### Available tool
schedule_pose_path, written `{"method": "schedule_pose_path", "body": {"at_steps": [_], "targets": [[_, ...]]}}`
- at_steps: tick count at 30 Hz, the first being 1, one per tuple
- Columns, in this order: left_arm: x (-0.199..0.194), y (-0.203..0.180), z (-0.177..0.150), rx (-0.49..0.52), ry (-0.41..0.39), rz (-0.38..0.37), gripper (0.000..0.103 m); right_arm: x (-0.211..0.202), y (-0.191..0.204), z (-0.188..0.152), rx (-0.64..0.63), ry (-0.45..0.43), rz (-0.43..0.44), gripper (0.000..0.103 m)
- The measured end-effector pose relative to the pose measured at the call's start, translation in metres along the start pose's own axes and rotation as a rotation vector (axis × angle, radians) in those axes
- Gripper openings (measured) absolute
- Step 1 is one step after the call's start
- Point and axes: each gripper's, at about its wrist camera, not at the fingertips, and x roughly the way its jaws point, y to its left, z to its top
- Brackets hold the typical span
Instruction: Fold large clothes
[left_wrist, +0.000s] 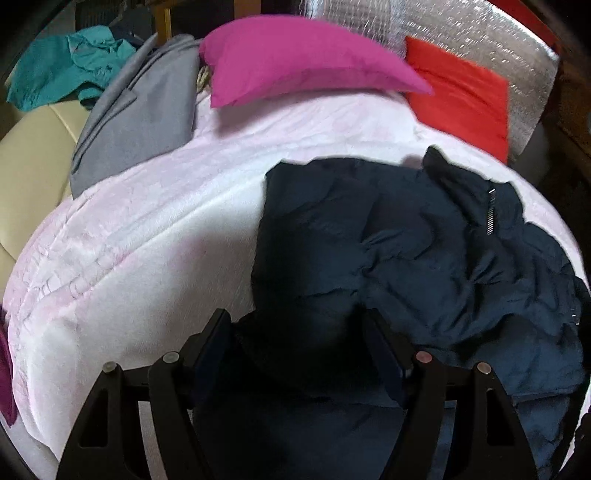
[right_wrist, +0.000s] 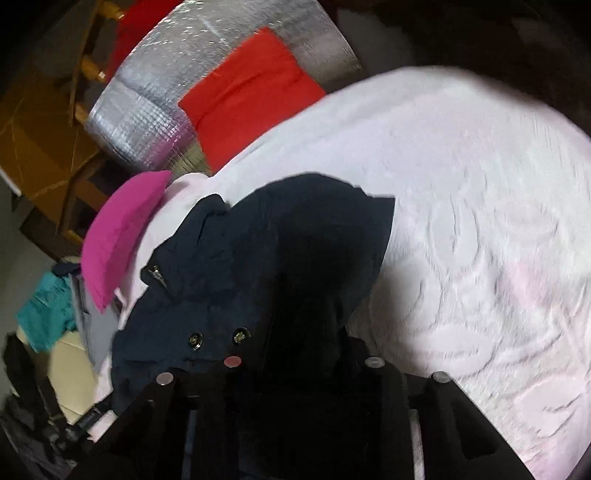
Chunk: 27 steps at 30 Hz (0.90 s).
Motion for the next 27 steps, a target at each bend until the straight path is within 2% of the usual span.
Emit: {"method": "schedule_pose_path", "body": {"at_steps": [1, 2, 3, 4, 7, 9, 10, 11, 14, 18, 20, 22, 25, 27], "targets": [[-0.006, -0.002, 0.001, 0.004, -0.027, -0.003, 0.074, -0.004, -0.001, 0.001, 0.016, 0.005, 0.018, 0.04], [-0.012, -0.003, 0.001, 0.009, -0.051, -0.003, 0.074, -0.009, -0.003, 0.001, 0.03, 0.011, 0.045, 0.066], [-0.019, -0.005, 0.002, 0.014, -0.082, -0.008, 0.074, -0.014, -0.003, 0.001, 0.036, 0.013, 0.065, 0.076], [-0.024, -0.007, 0.002, 0.019, -0.105, -0.017, 0.074, -0.021, -0.004, 0.0, 0.037, -0.003, 0.073, 0.08], [-0.033, -0.017, 0.001, 0.044, -0.14, -0.072, 0.074, -0.044, -0.002, -0.003, -0.001, -0.074, 0.055, 0.077], [-0.027, -0.027, -0.001, 0.071, -0.109, -0.086, 0.074, -0.056, -0.001, -0.004, -0.024, -0.106, 0.057, 0.06], [-0.023, -0.031, -0.003, 0.084, -0.093, -0.087, 0.074, -0.059, -0.001, -0.004, -0.027, -0.103, 0.066, 0.047], [-0.018, -0.035, -0.005, 0.103, -0.07, -0.087, 0.074, -0.061, -0.002, -0.003, -0.027, -0.096, 0.075, 0.042], [-0.007, -0.047, -0.011, 0.143, -0.019, -0.083, 0.074, -0.054, 0.002, -0.004, -0.037, -0.051, 0.118, 0.042], [-0.002, -0.053, -0.018, 0.151, 0.016, -0.076, 0.074, -0.034, 0.009, -0.008, -0.048, 0.004, 0.113, 0.042], [-0.002, -0.053, -0.019, 0.146, 0.023, -0.076, 0.074, -0.023, 0.009, -0.01, -0.051, 0.036, 0.065, 0.042], [-0.001, -0.053, -0.019, 0.144, 0.026, -0.074, 0.074, -0.013, 0.008, -0.012, -0.043, 0.073, 0.052, 0.042], [-0.002, -0.053, -0.019, 0.141, 0.027, -0.074, 0.074, -0.005, 0.009, -0.016, -0.031, 0.107, 0.085, 0.042], [-0.002, -0.053, -0.018, 0.14, 0.028, -0.073, 0.074, -0.002, 0.018, -0.022, -0.044, 0.144, 0.146, 0.039]]}}
